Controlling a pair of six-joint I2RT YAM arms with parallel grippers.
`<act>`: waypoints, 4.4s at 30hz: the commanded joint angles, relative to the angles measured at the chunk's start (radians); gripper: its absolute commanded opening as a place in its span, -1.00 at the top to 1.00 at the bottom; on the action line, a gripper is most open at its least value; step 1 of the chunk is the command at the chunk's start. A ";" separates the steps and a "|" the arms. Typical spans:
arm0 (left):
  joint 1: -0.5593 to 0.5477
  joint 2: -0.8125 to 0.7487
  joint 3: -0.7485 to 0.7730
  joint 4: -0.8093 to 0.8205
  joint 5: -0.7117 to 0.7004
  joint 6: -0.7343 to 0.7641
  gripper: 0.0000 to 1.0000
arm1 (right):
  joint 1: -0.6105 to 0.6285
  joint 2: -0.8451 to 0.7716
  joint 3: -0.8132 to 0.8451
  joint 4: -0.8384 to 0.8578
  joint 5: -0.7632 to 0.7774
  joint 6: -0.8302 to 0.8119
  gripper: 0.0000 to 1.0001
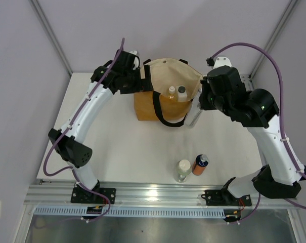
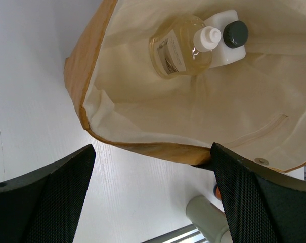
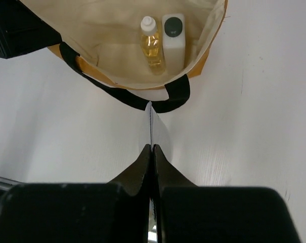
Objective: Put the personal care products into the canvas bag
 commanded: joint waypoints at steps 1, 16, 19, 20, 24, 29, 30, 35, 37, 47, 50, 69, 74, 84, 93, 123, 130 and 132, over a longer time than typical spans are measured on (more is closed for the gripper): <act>0.010 0.005 0.030 0.009 0.014 -0.006 -0.99 | 0.003 0.000 -0.009 0.014 0.026 -0.030 1.00; 0.009 -0.030 -0.016 0.015 0.019 0.002 -0.99 | 0.008 -0.235 -0.701 0.382 0.063 0.007 1.00; 0.009 -0.032 -0.014 0.013 0.018 0.003 -0.99 | -0.001 -0.240 -0.688 0.379 0.092 0.005 1.00; 0.009 -0.033 -0.019 0.013 0.018 0.003 -0.99 | -0.005 -0.241 -0.680 0.378 0.098 -0.004 1.00; 0.009 -0.038 -0.016 0.013 0.021 0.005 -0.98 | -0.011 -0.232 -0.602 0.356 0.122 -0.039 1.00; 0.007 -0.038 -0.029 0.018 0.031 0.005 -0.98 | -0.020 -0.200 -0.470 0.324 0.144 -0.084 1.00; 0.009 -0.038 -0.035 0.021 0.034 0.003 -0.98 | -0.021 -0.192 -0.470 0.324 0.142 -0.091 1.00; 0.006 -0.047 -0.052 0.027 0.041 0.000 -0.97 | -0.031 -0.218 -0.590 0.373 0.121 -0.067 1.00; 0.006 -0.050 -0.055 0.027 0.034 0.003 -0.97 | -0.037 -0.237 -0.663 0.401 0.109 -0.049 1.00; 0.004 -0.051 -0.059 0.032 0.045 0.003 -0.97 | -0.153 -0.280 -0.873 0.502 0.038 -0.042 1.00; 0.003 -0.053 -0.057 0.027 0.041 0.009 -0.97 | -0.170 -0.286 -0.907 0.498 0.023 -0.035 1.00; 0.003 -0.065 -0.085 0.027 0.031 0.017 -0.98 | -0.181 -0.349 -1.152 0.629 -0.010 -0.007 -0.11; 0.004 -0.068 -0.094 0.027 0.033 0.018 -0.98 | -0.196 -0.318 -1.174 0.683 -0.002 -0.015 -0.44; 0.004 -0.079 -0.108 0.016 0.024 0.034 -0.99 | -0.271 -0.223 -1.227 0.827 -0.045 0.007 -0.54; 0.004 -0.084 -0.115 0.018 0.019 0.031 -0.99 | -0.281 -0.195 -1.238 0.820 -0.074 0.011 -0.22; 0.004 -0.087 -0.144 0.025 0.037 0.051 -0.99 | -0.445 -0.590 -1.556 1.307 -0.457 -0.220 -0.72; 0.003 -0.091 -0.174 0.030 0.034 0.055 -0.99 | -0.480 -0.485 -1.568 1.435 -0.542 -0.248 -0.71; 0.001 -0.090 -0.175 0.027 0.033 0.055 -0.99 | -0.489 -0.461 -1.569 1.455 -0.548 -0.251 -0.69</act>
